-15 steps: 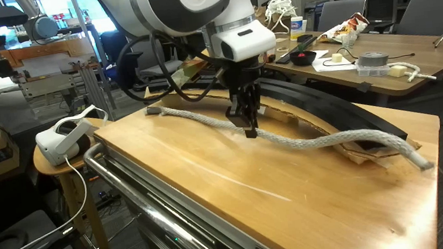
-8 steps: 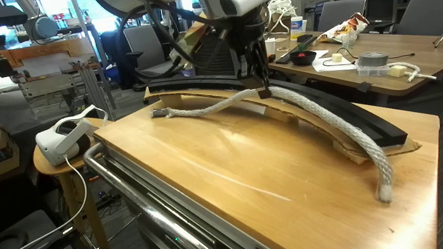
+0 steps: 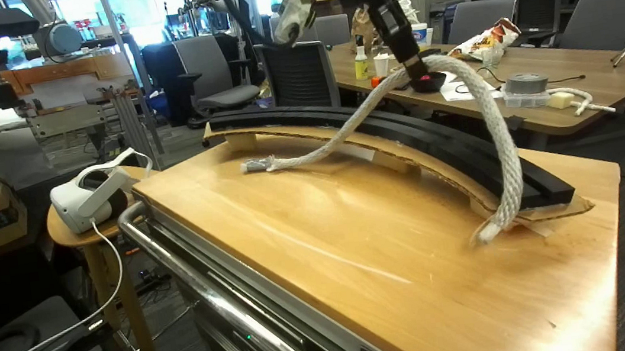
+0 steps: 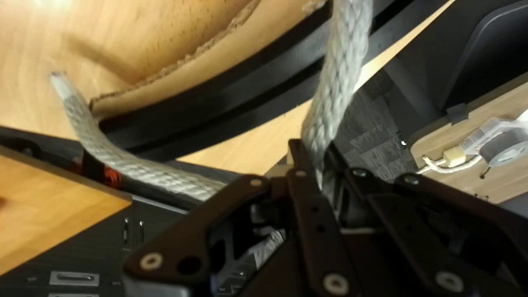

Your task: Put the white rope on the cardboard

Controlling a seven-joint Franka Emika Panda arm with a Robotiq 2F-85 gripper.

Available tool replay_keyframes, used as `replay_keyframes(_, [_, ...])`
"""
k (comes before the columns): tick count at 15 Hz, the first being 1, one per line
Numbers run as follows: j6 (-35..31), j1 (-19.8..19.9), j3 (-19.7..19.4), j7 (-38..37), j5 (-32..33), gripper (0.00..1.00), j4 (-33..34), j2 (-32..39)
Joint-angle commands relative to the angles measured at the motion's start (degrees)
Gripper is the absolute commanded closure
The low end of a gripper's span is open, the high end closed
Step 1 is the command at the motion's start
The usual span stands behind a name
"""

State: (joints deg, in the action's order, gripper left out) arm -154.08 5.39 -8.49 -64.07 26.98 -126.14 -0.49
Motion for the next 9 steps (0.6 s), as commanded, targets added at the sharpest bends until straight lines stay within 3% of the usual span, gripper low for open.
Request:
replay_keyframes(1, [1.5, 0.8, 0.6, 0.7, 8.2, 0.97, 5.4, 2.1])
replay_keyframes(6, [7.0, -0.3, 0.5, -0.5, 19.7, 0.97, 9.3, 3.2])
replay_keyframes(9, [14.2, -0.9, 0.9, -0.6, 25.4, 0.97, 11.1, 3.4])
